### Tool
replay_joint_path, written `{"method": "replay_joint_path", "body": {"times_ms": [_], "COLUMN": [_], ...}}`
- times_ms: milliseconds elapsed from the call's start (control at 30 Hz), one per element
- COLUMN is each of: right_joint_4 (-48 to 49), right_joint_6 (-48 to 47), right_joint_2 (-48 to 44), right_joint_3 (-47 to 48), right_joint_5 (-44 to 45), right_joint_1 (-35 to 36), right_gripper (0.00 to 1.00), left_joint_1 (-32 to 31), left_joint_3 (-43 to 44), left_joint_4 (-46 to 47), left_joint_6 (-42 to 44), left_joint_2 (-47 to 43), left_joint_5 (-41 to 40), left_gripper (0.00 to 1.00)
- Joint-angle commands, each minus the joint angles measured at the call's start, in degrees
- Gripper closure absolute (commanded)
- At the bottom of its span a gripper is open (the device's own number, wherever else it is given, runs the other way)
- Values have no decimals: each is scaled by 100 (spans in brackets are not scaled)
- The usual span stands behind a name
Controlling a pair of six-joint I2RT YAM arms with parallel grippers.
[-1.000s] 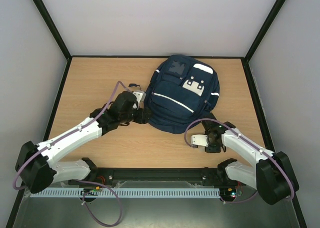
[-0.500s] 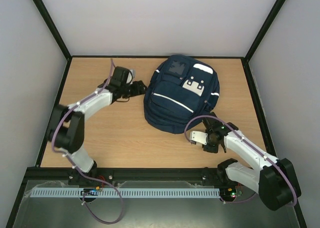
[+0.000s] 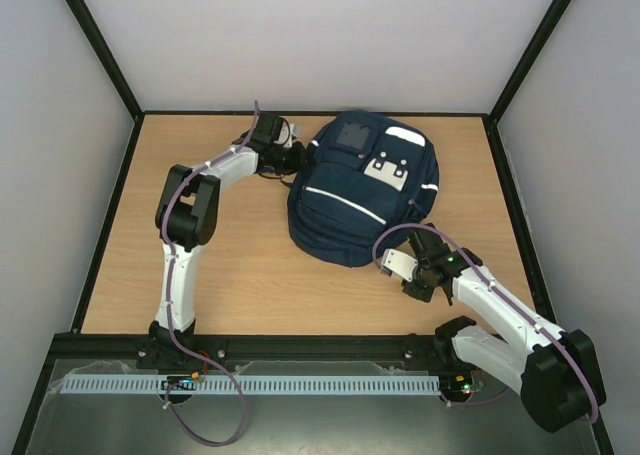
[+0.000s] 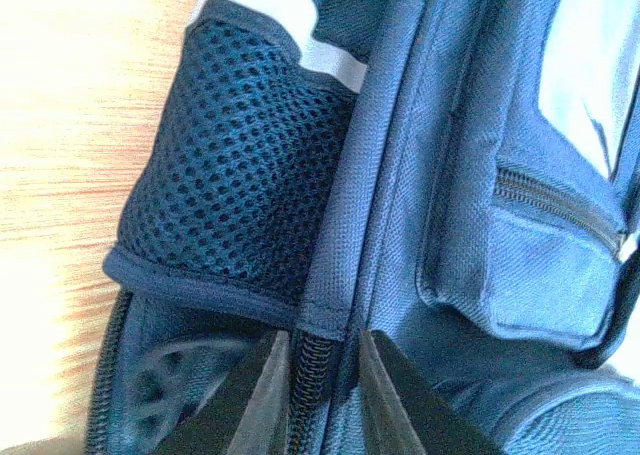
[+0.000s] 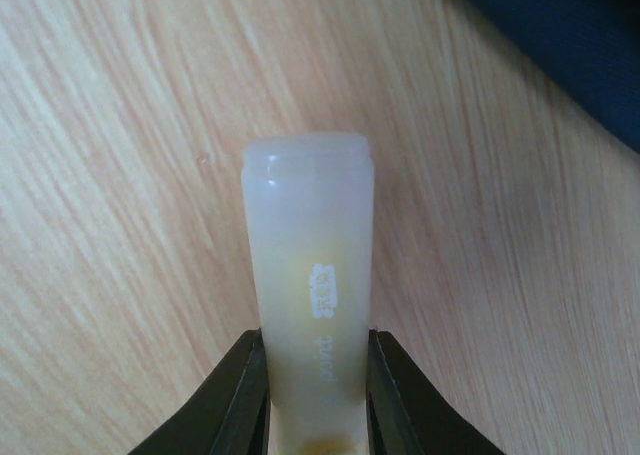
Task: Pack the student bag
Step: Pick up the stationery from the center of the board.
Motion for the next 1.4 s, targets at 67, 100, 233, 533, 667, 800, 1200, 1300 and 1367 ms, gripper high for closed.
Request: {"method": "replay_joint_path", "body": {"times_ms": [67,100,233,533,667,800,1200,1300,1367], "right_joint_4": [504,616,924,1119,1085,976,85,-100,-188], "right_joint_6": [554,620,911,1342,1372,1490,1796,1917,2027], "right_joint_2": [457,601,1349,2485,2428,2337,1247,1083,1055], "right_joint_3": [185,289,791,1725,1677,1591,1264,1180,1128], "right_joint_5": [209,197,145,-165,-107,-71,679,834,929], "right_joint_1": [-21,-21,-21,-21,-21,-21,-115,-248,-407], "right_gripper": [93,93,93,95,96,96,99,99,99], "left_joint_1": [82,109,196,289,290,293,-333,-1010,-1560], "left_joint_3": [-829,-1132,-2476,-5018,-5830,-6226,-4622,-4206,-3956], "left_joint_4": [339,493,1000,1301,777,49,-1825,-1901,-1899], "left_joint_6": [-416,-499,-683,-1164,-1402,-1541,607,1325,1687], "left_joint_2": [-478,-678,-1626,-3631,-4404,-5293,-6844,-6721,-6516], "left_joint_5": [-9,-101,-479,-979,-1230,-1433,-2058,-2399,-2725], "left_gripper": [97,98,98,98,98,50,37,38,39]}}
